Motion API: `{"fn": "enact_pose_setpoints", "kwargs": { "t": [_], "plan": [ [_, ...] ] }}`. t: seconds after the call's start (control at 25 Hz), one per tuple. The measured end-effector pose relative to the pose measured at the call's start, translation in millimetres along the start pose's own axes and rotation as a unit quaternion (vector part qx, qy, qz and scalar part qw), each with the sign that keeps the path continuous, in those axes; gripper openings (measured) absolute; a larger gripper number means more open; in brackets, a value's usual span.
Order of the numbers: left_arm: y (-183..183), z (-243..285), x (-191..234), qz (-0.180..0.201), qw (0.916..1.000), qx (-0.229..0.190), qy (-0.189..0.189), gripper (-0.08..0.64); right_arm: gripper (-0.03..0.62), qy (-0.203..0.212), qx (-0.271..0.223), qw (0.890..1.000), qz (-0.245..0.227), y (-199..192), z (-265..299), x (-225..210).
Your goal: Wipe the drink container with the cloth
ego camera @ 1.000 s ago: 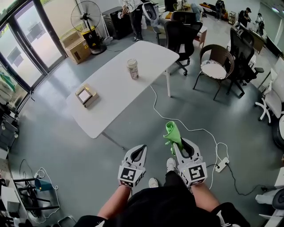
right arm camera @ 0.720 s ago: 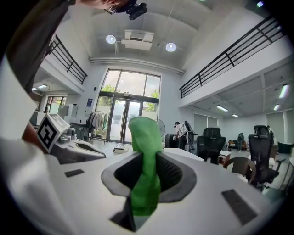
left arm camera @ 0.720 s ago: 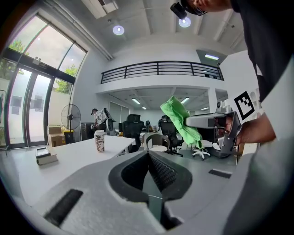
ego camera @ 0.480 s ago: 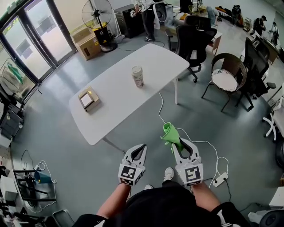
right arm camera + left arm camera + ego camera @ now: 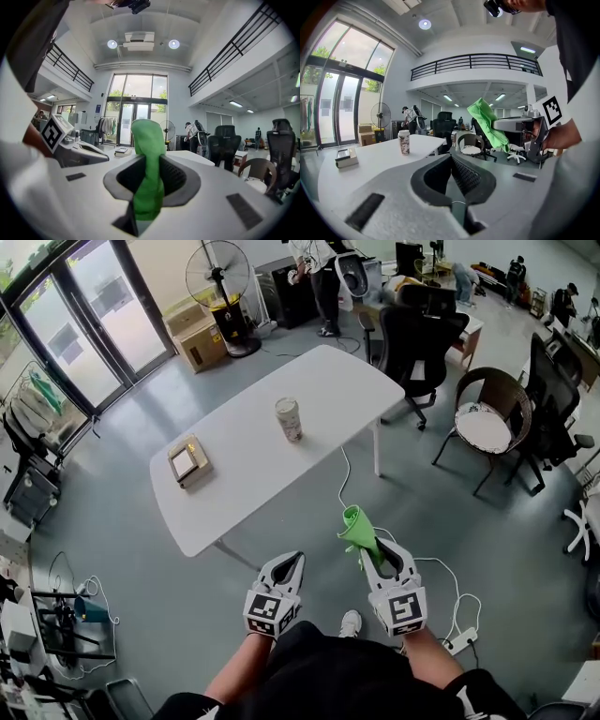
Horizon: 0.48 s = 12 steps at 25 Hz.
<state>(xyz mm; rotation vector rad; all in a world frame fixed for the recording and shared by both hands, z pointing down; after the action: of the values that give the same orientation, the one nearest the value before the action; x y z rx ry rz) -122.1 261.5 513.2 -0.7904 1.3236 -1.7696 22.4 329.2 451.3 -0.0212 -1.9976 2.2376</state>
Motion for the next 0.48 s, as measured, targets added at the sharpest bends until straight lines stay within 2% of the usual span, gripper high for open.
{"fn": "enact_pose_setpoints", "kwargs": {
  "t": [0.24,0.48],
  "plan": [
    [14.4,16.4,22.9,-0.008,0.9994,-0.021,0.026,0.014,0.098,0.018,-0.011,1.000,0.004,8.7,27.6,-11.1],
    [20.1,42.8,72.4,-0.014,0.9983,-0.028,0.050,0.014,0.098,0.035,-0.008,0.999,0.014,8.7,82.3,-21.6]
  ]
}}
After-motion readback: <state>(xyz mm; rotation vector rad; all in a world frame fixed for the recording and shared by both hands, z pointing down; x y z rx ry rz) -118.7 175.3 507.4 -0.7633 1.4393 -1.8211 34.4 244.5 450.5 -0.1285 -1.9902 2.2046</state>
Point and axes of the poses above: the fingertips, and each gripper's own axes: z forward along the fingers, x to its left, y out of its top, the point moved 1 cm from there along -z, backward along the fingers
